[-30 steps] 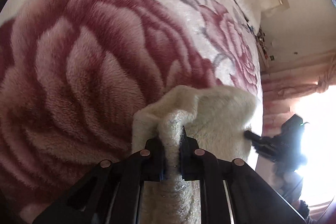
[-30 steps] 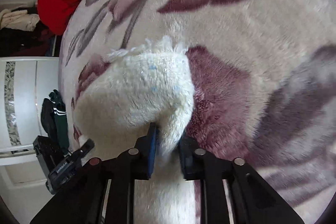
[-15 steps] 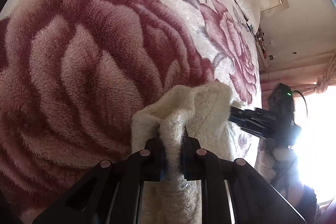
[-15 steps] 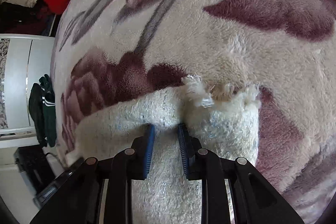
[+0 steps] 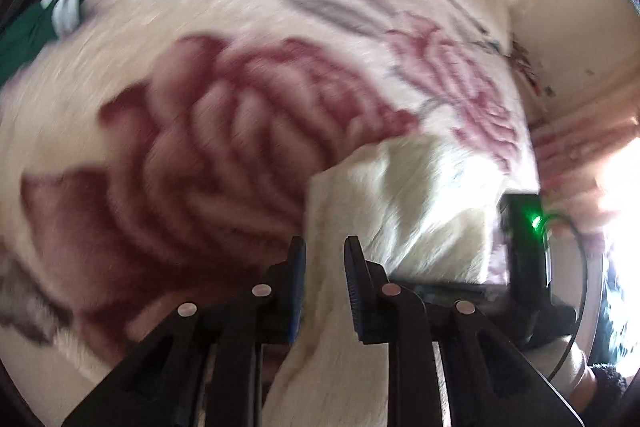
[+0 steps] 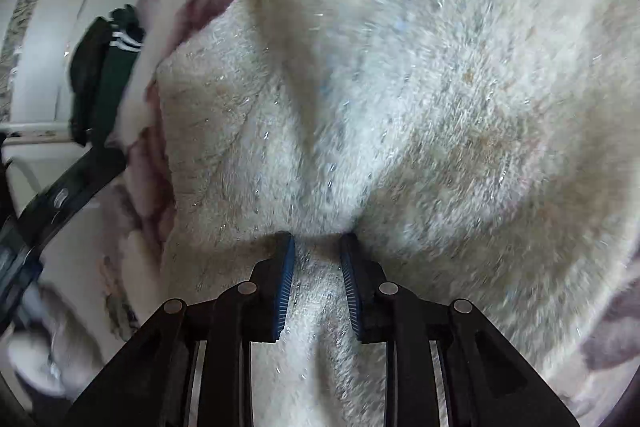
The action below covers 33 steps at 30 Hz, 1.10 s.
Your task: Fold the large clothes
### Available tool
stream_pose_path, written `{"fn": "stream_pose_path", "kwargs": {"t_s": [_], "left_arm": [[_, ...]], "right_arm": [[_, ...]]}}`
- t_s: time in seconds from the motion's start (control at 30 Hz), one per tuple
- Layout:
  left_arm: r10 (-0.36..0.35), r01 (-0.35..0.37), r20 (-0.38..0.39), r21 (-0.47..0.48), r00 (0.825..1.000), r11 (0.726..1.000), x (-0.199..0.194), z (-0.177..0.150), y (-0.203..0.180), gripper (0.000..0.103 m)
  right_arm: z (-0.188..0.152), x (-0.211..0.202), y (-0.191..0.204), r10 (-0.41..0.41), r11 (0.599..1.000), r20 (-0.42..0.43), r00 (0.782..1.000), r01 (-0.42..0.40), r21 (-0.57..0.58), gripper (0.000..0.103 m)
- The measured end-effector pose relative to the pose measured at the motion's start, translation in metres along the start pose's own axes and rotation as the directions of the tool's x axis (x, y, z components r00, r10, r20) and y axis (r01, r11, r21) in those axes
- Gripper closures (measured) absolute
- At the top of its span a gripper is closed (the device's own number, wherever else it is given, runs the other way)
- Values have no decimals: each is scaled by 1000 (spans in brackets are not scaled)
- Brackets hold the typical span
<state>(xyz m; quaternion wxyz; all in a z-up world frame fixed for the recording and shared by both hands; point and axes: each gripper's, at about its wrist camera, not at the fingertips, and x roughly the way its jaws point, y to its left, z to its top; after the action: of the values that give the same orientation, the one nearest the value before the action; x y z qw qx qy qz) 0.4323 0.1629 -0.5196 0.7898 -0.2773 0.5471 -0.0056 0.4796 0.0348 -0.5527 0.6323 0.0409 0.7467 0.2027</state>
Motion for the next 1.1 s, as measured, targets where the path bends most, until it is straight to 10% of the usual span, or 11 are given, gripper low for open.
{"fn": "stream_pose_path", "kwargs": {"t_s": [0.23,0.33,0.5,0.7,0.77,0.83,1.1], "left_arm": [[-21,21,7,-52,1000,998,-36,-46,11,85],[-30,27,-47,-61,998,998,-46,-74,12,84],[-10,1,-162,-53,987,999,-53,-141,17,50],[25,-35,-220,-41,975,999,-40,-204,39,52],[60,-64,-194,-16,979,998,-43,-212,42,96],[48,-54,-194,-25,980,998,-50,-219,50,101],[43,-49,-321,-8,946,999,-68,-240,93,101]], "right_arm": [[-18,-66,18,-7,1000,48,999,7,-9,68],[-77,-108,5,74,997,71,995,-75,9,34],[-199,-109,-59,95,968,33,995,-100,231,34],[-310,-37,-108,203,864,-63,977,-149,480,34],[-329,-17,-107,256,826,-45,966,-195,529,36],[-345,-13,-102,199,835,-22,980,-158,527,80],[-362,-18,-88,28,835,-10,1000,-18,550,85]]}}
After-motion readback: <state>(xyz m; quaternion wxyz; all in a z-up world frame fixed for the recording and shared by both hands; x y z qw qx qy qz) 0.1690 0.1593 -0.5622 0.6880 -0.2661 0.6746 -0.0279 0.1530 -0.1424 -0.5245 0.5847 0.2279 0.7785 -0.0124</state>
